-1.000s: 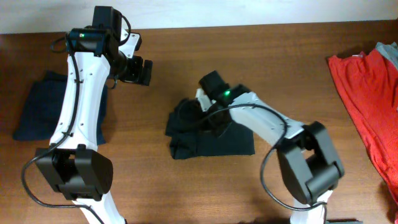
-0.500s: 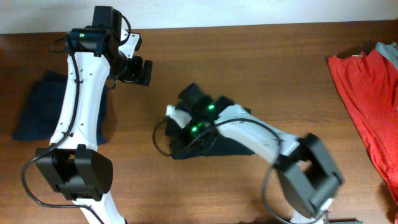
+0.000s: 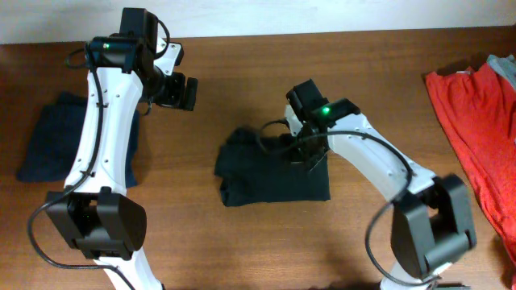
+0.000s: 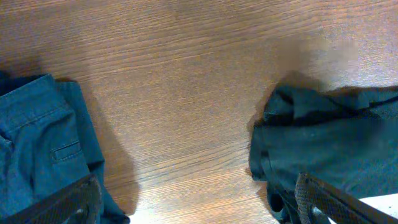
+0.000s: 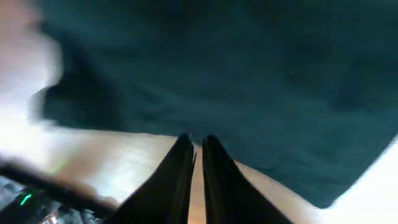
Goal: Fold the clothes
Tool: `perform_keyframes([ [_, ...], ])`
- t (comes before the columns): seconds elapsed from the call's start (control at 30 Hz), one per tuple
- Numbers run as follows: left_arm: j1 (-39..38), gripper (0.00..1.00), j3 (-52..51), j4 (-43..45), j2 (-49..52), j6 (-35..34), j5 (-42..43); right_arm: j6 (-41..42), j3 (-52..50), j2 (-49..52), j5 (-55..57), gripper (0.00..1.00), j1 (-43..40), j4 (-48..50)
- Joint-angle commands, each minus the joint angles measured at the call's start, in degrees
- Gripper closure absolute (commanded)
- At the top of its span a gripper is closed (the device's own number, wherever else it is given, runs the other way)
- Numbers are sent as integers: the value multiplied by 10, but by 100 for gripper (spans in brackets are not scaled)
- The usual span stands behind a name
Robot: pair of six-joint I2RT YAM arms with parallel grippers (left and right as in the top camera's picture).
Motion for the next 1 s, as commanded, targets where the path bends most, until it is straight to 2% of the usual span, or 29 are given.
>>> perform_keyframes([
  [0.0,0,1,1,17,0,0,14,29,1,26,69,92,-29,-20],
  [0.07,-2,1,1,27,0,-18,60,-5,1,26,33,92,-40,-16],
  [0.1,-3,1,1,5,0,-31,120,-66,1,20,-27,92,-48,-6],
  [0.17,-7,1,1,-8,0,-40,173,-86,1,12,-53,92,-54,-7],
  [0.3,-22,1,-10,-90,0,-17,163,-85,1,6,-53,92,-64,-22],
  [0.33,-28,8,-18,-111,0,-17,145,-85,1,6,-53,91,-64,-28],
  [0.37,-32,11,-27,-127,0,-18,133,-86,1,6,-52,92,-65,-34],
  [0.4,-39,19,-41,-142,0,-19,129,-88,1,6,-52,92,-65,-42],
  [0.43,-45,35,-54,-146,0,-27,133,-87,1,6,-49,91,-65,-49],
  [0.47,-57,66,-81,-143,0,-47,143,-87,1,6,-42,91,-65,-59],
  [0.5,-67,79,-101,-138,0,-63,144,-84,1,6,-36,92,-65,-63],
  [0.53,-79,85,-126,-128,0,-74,143,-72,1,6,-23,91,-66,-68],
  [0.6,-101,87,-180,-99,0,-91,139,-47,1,6,5,91,-65,-75],
  [0.7,-131,99,-265,-36,0,-97,137,-29,1,6,39,91,-66,-85],
  [0.97,-166,100,-398,176,0,-97,92,-29,1,6,47,90,-65,-84],
])
